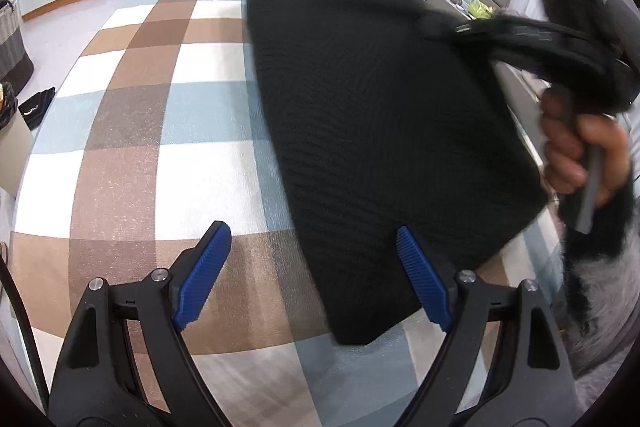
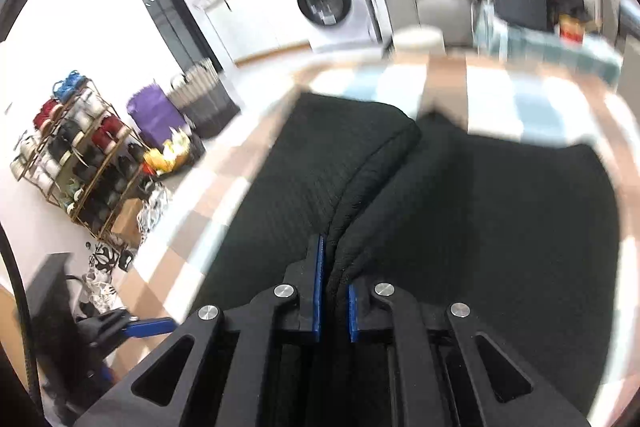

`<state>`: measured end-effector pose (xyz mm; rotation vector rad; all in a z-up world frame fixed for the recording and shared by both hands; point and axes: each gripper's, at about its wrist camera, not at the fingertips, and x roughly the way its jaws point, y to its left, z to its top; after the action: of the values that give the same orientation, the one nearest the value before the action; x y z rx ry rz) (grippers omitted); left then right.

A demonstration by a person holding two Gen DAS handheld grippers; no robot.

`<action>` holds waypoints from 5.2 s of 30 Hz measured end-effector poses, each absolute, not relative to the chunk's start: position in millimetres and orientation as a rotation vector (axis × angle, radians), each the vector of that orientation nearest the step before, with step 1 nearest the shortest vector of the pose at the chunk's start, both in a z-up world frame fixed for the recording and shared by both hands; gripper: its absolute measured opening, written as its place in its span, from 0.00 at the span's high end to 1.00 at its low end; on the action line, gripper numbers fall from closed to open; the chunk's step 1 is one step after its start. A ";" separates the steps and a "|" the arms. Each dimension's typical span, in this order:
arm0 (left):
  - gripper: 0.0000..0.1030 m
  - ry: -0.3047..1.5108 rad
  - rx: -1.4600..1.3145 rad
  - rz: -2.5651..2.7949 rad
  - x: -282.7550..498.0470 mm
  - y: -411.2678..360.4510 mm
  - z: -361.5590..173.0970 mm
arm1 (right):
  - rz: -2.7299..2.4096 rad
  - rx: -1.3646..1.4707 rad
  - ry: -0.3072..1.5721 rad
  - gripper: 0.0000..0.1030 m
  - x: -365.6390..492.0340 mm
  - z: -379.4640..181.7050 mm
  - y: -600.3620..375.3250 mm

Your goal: Fold small clothes

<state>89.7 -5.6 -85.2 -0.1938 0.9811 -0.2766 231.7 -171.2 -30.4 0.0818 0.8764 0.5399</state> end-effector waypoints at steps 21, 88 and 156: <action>0.19 0.994 -0.176 -0.248 93.6 -13.4 -88.6 | 0.362 0.431 1.029 0.57 279.3 -86.6 -260.7; 0.26 0.874 -0.350 -0.087 112.3 46.7 -73.9 | 0.545 0.151 1.041 0.83 228.0 -85.8 -179.8; 0.26 0.979 -0.198 -0.230 105.0 -20.9 -81.8 | 0.503 0.582 0.994 0.78 63.5 -90.5 -328.8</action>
<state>105.0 -20.9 -81.8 -0.1983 0.9794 -0.2304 63.5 -328.8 -90.5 0.5824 0.9942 0.5031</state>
